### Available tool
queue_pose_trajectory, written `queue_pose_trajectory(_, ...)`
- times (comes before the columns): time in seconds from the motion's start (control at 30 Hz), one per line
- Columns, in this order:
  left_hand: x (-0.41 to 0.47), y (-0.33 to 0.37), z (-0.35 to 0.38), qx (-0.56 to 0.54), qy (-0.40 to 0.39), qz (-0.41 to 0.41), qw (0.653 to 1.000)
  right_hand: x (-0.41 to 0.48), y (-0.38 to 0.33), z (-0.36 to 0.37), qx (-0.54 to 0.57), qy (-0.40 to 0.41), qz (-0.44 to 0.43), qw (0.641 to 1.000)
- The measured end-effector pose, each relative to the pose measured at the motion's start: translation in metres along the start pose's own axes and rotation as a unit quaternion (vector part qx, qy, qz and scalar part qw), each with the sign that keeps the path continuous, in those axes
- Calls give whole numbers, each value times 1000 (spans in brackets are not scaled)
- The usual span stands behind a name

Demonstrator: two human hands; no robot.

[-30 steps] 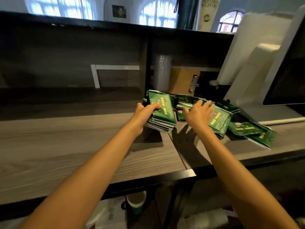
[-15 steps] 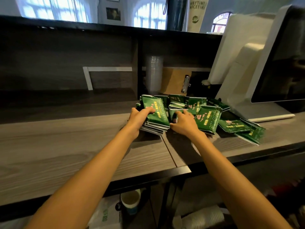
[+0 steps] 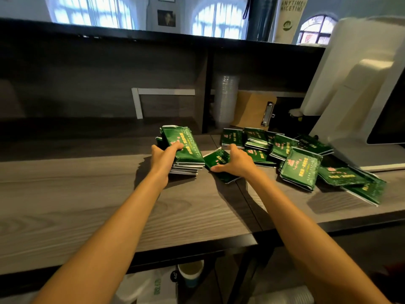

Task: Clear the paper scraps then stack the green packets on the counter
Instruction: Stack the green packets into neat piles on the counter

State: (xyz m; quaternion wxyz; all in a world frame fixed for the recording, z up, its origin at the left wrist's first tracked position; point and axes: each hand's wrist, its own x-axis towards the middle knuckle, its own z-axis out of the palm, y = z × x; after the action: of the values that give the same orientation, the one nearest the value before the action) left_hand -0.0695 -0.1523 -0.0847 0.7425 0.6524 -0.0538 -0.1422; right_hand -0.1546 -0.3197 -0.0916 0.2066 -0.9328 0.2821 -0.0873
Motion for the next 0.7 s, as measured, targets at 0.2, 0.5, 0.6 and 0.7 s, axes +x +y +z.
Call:
queue_pose_trajectory(0.2,0,0,3,-3,-27,4,1000,7,-9,2,354,129,67,924)
queue_pose_trajectory(0.5,0,-4,11,7,-51,-17,999,1,-19,6,500,157,-28,851)
queue_pose_trajectory(0.6,-3,-6,13,2,-63,-34,997,-4,-27,17,360,174,-97,912)
queue_pose_trajectory(0.7,-3,-9,14,5,-79,-32,996,-7,-31,22,300,171,-148,927)
